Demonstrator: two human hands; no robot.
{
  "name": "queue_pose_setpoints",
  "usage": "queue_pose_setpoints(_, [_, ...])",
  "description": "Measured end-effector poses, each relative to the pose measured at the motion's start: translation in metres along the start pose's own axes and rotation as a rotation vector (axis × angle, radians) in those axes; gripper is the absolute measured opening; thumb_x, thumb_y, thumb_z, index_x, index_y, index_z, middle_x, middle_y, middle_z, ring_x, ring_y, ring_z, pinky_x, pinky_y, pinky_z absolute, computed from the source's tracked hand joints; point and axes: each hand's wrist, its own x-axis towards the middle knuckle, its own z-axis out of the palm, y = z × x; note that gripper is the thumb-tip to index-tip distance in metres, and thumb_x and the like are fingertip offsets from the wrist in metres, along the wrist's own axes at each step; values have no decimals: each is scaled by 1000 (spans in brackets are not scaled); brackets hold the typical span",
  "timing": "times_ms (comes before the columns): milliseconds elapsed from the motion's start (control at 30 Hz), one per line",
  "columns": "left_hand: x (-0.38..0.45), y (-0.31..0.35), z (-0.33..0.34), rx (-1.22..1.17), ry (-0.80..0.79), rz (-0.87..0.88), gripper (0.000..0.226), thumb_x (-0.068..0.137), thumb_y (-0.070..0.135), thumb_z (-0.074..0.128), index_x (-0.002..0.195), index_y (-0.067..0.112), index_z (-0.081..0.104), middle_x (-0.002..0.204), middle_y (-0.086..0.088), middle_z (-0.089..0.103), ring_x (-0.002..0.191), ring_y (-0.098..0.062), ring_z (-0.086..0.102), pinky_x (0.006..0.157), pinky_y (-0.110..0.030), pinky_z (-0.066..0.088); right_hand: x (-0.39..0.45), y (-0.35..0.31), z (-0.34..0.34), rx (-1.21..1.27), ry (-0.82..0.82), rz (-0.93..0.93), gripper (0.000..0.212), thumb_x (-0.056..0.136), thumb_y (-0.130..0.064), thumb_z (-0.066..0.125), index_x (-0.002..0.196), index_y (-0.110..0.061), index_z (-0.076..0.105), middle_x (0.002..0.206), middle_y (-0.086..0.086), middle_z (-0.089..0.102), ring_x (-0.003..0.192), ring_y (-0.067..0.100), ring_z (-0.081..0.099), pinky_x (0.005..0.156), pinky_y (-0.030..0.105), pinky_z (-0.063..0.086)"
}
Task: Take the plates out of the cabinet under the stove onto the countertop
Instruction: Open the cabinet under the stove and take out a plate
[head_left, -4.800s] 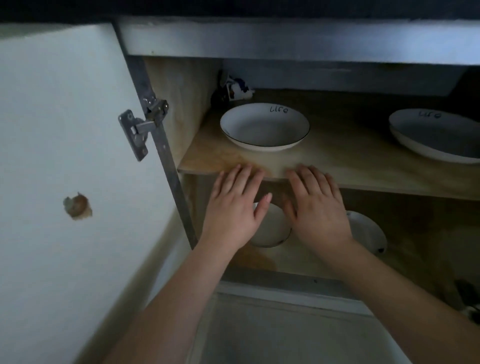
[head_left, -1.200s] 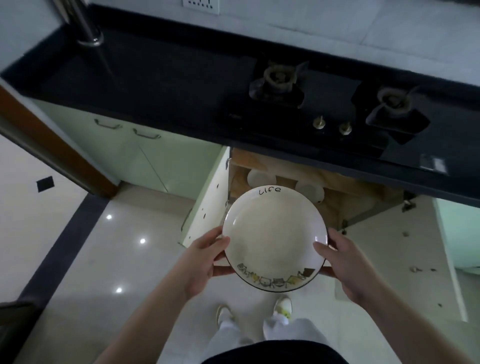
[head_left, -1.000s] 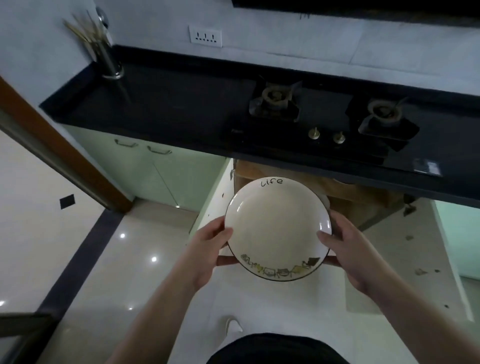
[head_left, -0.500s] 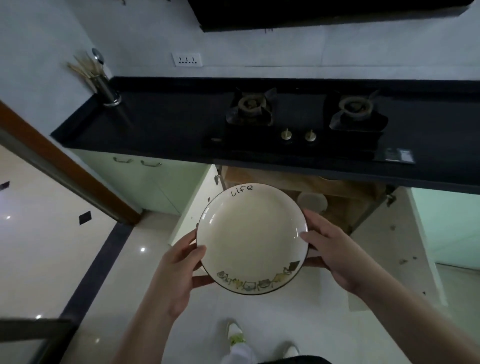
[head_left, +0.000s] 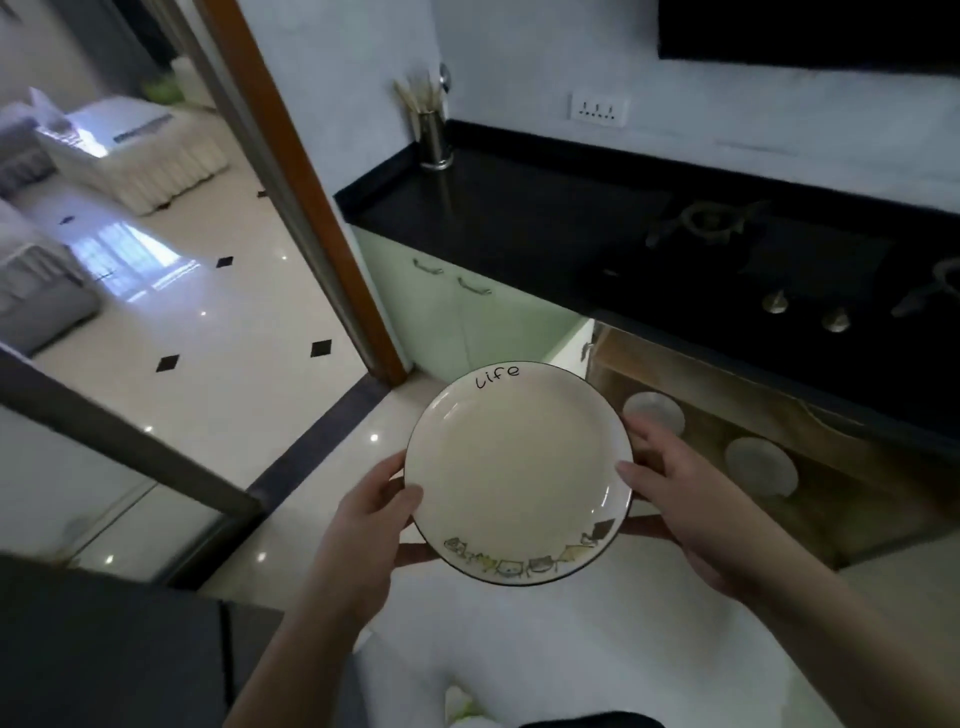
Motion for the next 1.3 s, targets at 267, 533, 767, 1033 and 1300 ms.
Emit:
queue_pose_setpoints(267, [27,32,-108,-80,64,68,33,97,8,54,112,34,67,94,2,75,86,-21,73,62,-42,62,61,-27,104,-30,-95,-48,40,100,-10,48,112,-47,57,93,-8,75,84,17,73,65,32,60])
queue_pose_setpoints(533, [80,56,-175,-147,168,66,29,97,12,54,103,38,66,83,11,74,77,-10,72,56,-30,59,115,-35,186,-3,-140,-37,46,100,-9,47,107,-53,58,95,3,75,87,22,72,65,33,60])
queue_pose_setpoints(767, [155,80,-188,-153,137,19,29,96,11,55,108,33,70,91,3,76,78,-16,73,59,-35,59,181,-53,194,17,-140,-32,66,92,-1,50,95,-66,60,90,4,74,78,24,72,64,32,60])
queue_pose_setpoints(1033, [239,127,-208,-156,192,25,21,97,19,59,113,26,69,91,-6,74,74,-21,70,57,-34,57,278,-87,222,36,-178,-20,62,90,2,48,108,-57,55,98,9,70,82,26,71,67,32,59])
queue_pose_setpoints(1300, [293,145,-258,-132,146,81,39,95,3,52,122,29,64,93,-3,76,65,-15,68,59,-31,57,362,-112,268,-31,-290,-2,61,90,4,44,113,-52,53,96,0,73,77,18,70,63,25,56])
